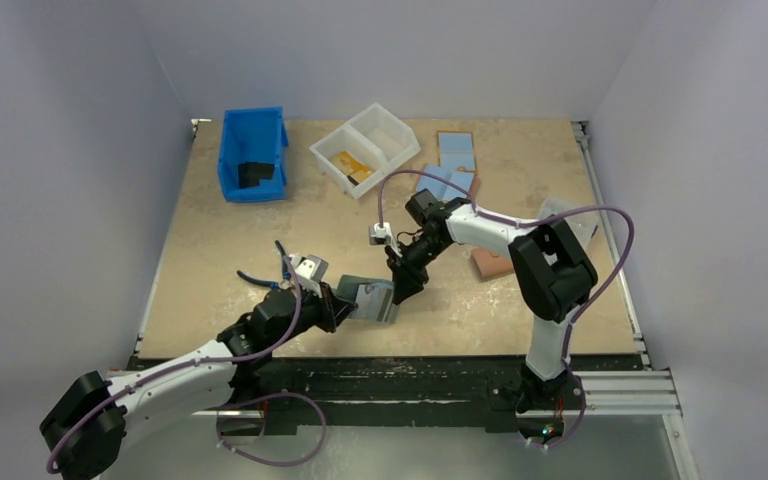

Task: Take the credit cards out of the card holder
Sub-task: Remove the credit card from the card holder.

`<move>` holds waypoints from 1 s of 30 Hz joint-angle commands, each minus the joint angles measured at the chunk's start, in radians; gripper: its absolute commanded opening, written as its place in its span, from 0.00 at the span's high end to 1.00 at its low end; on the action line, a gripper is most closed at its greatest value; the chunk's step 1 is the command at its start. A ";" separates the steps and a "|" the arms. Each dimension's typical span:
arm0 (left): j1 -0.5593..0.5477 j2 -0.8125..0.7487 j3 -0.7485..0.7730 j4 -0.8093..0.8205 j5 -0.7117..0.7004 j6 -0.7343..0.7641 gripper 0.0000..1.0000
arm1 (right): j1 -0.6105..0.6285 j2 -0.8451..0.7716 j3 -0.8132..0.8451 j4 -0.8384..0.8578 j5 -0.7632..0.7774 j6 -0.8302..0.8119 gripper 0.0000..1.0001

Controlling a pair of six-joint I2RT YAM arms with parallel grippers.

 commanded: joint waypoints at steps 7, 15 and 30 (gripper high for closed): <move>0.026 -0.064 -0.010 -0.111 -0.016 -0.156 1.00 | -0.033 0.117 0.045 0.007 0.134 0.091 0.69; 0.045 -0.102 -0.023 -0.088 -0.028 -0.210 1.00 | -0.047 0.098 0.029 0.043 0.166 0.129 0.44; 0.073 -0.152 -0.019 -0.081 -0.023 -0.187 1.00 | -0.090 -0.067 0.010 0.057 0.204 0.103 0.30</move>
